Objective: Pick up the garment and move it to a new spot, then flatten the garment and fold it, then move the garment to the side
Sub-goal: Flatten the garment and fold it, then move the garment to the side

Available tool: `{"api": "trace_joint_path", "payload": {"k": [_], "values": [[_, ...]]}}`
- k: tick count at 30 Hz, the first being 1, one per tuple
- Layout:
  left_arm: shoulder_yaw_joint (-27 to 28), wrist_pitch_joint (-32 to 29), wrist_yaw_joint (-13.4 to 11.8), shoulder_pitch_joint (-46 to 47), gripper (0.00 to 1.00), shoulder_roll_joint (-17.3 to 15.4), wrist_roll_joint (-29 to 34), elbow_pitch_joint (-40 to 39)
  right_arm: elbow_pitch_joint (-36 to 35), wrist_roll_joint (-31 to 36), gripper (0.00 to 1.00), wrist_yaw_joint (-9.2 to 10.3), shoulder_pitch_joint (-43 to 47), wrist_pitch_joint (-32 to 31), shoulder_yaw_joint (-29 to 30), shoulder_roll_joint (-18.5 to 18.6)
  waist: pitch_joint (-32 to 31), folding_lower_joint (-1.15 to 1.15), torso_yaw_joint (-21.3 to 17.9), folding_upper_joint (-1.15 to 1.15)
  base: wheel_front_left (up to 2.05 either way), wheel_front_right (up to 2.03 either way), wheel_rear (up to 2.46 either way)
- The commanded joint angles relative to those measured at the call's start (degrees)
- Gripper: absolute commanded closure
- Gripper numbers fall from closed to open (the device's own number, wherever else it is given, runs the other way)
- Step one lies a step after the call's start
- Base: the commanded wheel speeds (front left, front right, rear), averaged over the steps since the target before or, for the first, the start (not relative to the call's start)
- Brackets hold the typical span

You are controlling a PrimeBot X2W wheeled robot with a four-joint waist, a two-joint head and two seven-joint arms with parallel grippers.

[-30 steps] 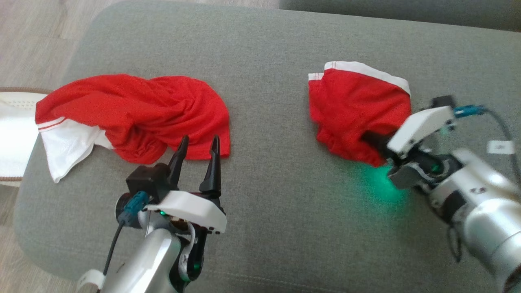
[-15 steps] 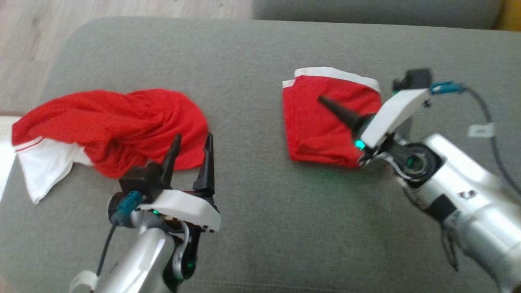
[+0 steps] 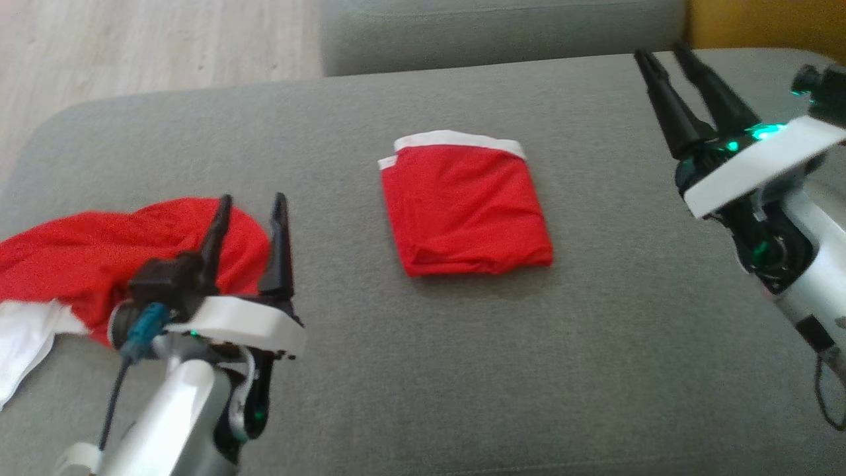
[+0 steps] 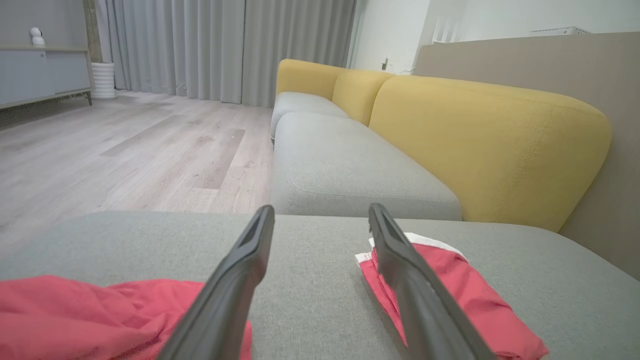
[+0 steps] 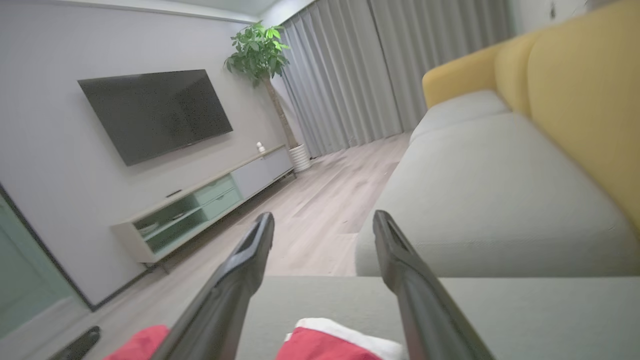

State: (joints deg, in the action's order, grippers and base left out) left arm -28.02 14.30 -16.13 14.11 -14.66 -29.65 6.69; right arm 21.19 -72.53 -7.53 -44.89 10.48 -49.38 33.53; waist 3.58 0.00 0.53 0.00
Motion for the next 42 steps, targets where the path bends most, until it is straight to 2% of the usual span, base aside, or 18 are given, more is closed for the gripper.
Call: {"api": "trace_joint_path", "payload": {"k": [1, 5, 7, 13, 19, 24, 35, 40, 42], "values": [[3.4, 0.7, 0.0, 1.2, 0.0, -2.0, 0.9, -2.3, 0.0, 4.6, 0.0, 0.04, 1.2, 2.2, 0.7, 1.6, -1.2, 0.0, -2.0, 0.0, 0.0, 0.0, 0.0], [5.6, 0.7, -0.5, 0.5, 0.0, -2.8, 2.4, -3.1, 3.5, 14.0, 0.0, 0.04, 4.6, 4.2, 4.9, 1.0, -1.5, 0.0, -3.3, 0.0, 0.0, 0.0, 0.0], [6.9, 0.7, -0.4, -0.3, 0.0, -3.0, 2.9, -3.0, 4.3, 18.4, 0.0, 0.04, 7.3, 4.4, 8.8, -0.6, -1.5, 0.0, -3.9, 0.0, 0.0, 0.0, 0.0], [10.5, 0.7, 0.2, -3.5, 0.0, -1.4, 5.7, -2.4, -0.5, 34.1, 0.0, 0.04, 18.9, 4.5, 26.1, -7.3, -1.1, 0.0, -4.6, 0.0, 0.0, 0.0, 0.0], [12.6, 0.7, 1.0, -6.1, 0.0, 1.0, 8.9, -2.5, -2.7, 43.4, 0.0, 0.04, 27.0, 4.5, 33.3, -12.5, -0.7, 0.0, -4.3, 0.0, 0.0, 0.0, 0.0], [14.9, 0.7, 2.8, -7.0, 0.0, 3.0, 11.1, -2.1, -4.2, 46.9, 0.0, 0.04, 30.0, 4.5, 35.6, -15.2, -0.6, 0.0, -3.8, 0.0, 0.0, 0.0, 0.0], [17.9, 0.7, 6.1, -7.6, 0.0, 6.2, 14.2, -0.7, -3.3, 48.6, 0.0, 0.04, 30.5, 4.5, 35.8, -16.0, -1.3, 0.0, -3.5, 0.0, 0.0, 0.0, 0.0], [18.0, 0.7, 7.4, -6.8, 0.0, 7.4, 15.5, -0.4, -2.6, 48.2, 0.0, 0.04, 28.2, 2.5, 33.7, -16.0, 0.0, 0.0, -2.1, 0.0, 0.0, 0.0, 0.0], [17.4, 0.7, 8.2, -5.8, 0.0, 8.2, 16.2, -0.2, -0.9, 46.4, 0.0, 0.04, 24.5, 0.0, 31.2, -16.0, 1.0, 0.0, -0.4, 0.0, 0.0, 0.0, 0.0]]}}
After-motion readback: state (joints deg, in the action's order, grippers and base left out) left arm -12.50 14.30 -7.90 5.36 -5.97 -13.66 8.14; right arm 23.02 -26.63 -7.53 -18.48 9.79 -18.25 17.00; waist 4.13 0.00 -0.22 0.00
